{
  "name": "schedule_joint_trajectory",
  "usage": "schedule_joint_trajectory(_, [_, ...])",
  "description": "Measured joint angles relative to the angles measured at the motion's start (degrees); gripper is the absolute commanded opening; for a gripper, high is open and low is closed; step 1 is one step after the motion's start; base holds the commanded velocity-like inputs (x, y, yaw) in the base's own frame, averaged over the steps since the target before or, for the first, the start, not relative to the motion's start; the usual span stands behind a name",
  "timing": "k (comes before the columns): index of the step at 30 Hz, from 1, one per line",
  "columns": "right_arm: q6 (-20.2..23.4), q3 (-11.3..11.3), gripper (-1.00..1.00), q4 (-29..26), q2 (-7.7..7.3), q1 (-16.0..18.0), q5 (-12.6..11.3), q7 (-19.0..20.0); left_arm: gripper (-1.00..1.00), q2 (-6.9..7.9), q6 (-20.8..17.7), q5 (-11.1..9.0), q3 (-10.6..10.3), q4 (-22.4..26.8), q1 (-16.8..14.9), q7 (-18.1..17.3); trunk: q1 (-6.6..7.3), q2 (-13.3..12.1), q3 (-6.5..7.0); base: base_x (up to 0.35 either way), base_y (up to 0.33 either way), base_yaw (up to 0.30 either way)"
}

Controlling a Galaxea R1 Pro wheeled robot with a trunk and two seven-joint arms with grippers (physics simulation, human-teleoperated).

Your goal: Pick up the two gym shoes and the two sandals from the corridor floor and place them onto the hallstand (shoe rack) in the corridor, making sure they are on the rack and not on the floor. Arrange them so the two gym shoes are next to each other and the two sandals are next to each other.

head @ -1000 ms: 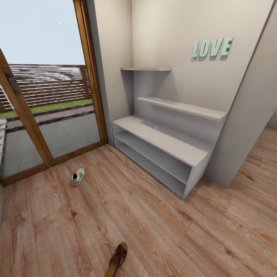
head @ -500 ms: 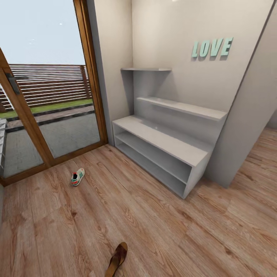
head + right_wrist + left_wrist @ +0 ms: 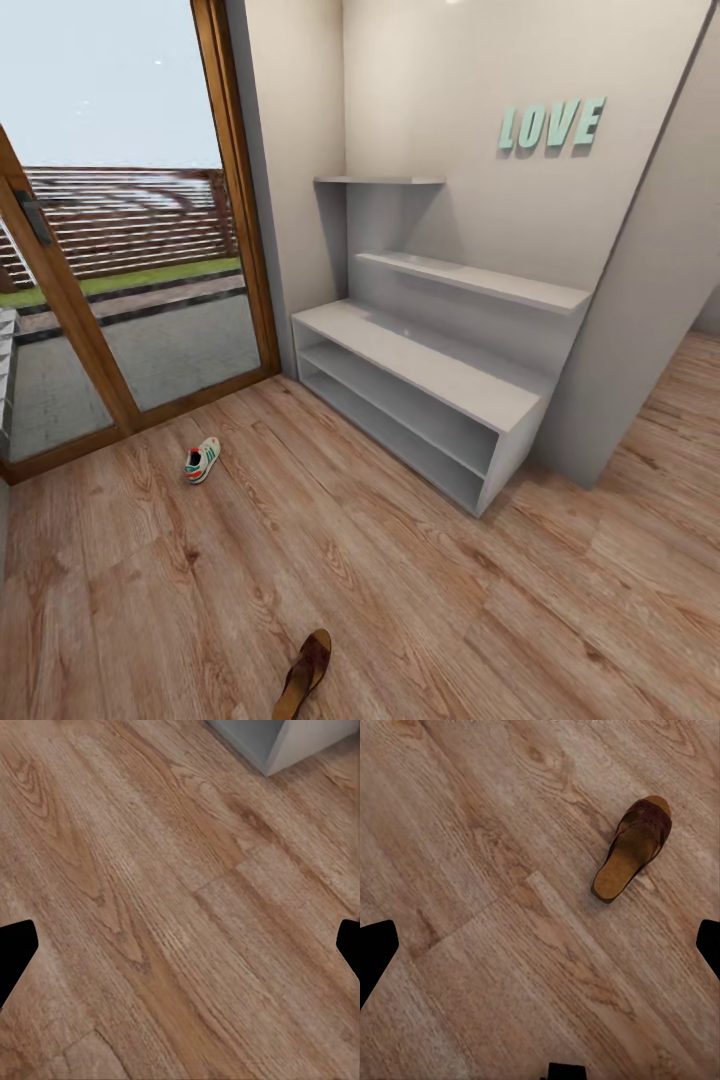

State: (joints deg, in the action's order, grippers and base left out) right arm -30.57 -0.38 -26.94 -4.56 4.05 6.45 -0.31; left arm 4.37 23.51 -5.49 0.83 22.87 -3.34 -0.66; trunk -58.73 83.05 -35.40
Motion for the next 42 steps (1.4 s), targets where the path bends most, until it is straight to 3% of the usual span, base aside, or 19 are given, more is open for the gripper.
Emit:
schedule_joint_trajectory(4, [0.63,0.00,1.00,-2.73,0.00,0.19,-0.03,0.00,1.00,0.10,-0.60,0.07,0.03,0.12,-1.14,-0.17,0.00,0.00,0.00,0.000,0.000,0.000])
schedule_joint_trajectory(10, [4.91,-0.04,1.00,-8.08,0.00,1.36,-0.08,0.00,1.00,0.38,-3.22,0.43,-0.18,0.06,-5.99,-0.39,0.00,0.00,0.01,0.000,0.000,0.000])
schedule_joint_trajectory(22, [21.07,-0.06,1.00,-17.17,-0.01,7.85,-0.31,0.12,1.00,0.95,-18.74,4.25,-0.57,0.11,-16.72,-5.72,0.00,0.00,0.01,0.000,0.000,0.000])
schedule_joint_trajectory(26, [25.32,-0.03,1.00,-18.63,0.09,10.25,-0.41,0.32,1.00,0.88,-22.14,5.90,-0.66,0.10,-19.50,-7.17,0.00,0.00,0.00,0.000,0.000,0.000])
schedule_joint_trajectory(33, [28.36,0.15,1.00,-21.27,0.33,12.33,-0.50,0.51,1.00,0.63,-23.56,7.54,-0.83,0.07,-21.30,-8.00,0.00,0.00,0.00,0.000,0.000,0.000])
schedule_joint_trajectory(42, [29.06,0.17,1.00,-22.95,0.48,12.80,-0.50,0.55,1.00,0.61,-23.48,7.80,-0.80,0.04,-21.34,-8.14,0.00,0.00,0.00,0.000,0.000,0.000])
